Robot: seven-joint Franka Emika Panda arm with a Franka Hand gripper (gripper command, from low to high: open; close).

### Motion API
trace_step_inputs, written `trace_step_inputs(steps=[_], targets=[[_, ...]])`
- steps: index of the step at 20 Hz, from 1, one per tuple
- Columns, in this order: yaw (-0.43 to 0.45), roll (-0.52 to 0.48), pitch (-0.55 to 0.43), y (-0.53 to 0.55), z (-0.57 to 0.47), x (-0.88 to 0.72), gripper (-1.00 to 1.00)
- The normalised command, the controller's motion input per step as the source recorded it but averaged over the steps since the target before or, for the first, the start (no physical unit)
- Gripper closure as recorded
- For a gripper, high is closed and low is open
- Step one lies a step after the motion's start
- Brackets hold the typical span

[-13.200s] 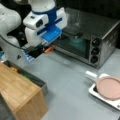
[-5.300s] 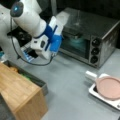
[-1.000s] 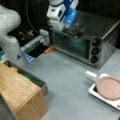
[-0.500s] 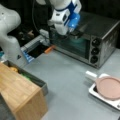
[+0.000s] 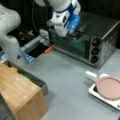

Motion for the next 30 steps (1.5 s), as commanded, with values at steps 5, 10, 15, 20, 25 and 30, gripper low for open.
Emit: trace_step_inputs(steps=[5, 10, 15, 20, 25, 30], targets=[[0.001, 0.323, -0.111, -0.42, -0.33, -0.16, -1.0], [0.015, 0.252, -0.111, -0.39, -0.43, -0.17, -1.0], [0.031, 0.198, -0.113, -0.35, -0.5, -0.19, -1.0], [-0.003, 0.173, -0.144, -0.22, -0.39, -0.11, -1.0], [-0.031, 0.148, -0.145, -0.12, -0.22, -0.02, -1.0], [-0.025, 0.123, -0.121, -0.14, -0.15, -0.01, -1.0]])
